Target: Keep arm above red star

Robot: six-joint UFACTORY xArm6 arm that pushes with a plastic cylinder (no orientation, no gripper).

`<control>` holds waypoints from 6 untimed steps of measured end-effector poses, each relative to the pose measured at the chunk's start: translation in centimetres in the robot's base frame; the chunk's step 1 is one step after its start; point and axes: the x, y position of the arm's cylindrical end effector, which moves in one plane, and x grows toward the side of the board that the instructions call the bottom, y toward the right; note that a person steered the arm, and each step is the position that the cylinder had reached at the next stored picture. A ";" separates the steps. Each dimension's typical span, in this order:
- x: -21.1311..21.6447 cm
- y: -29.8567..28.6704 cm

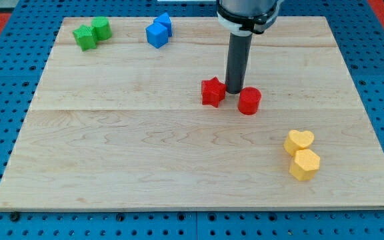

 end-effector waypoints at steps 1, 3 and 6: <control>1.6 2.7; 4.5 6.6; -4.9 3.2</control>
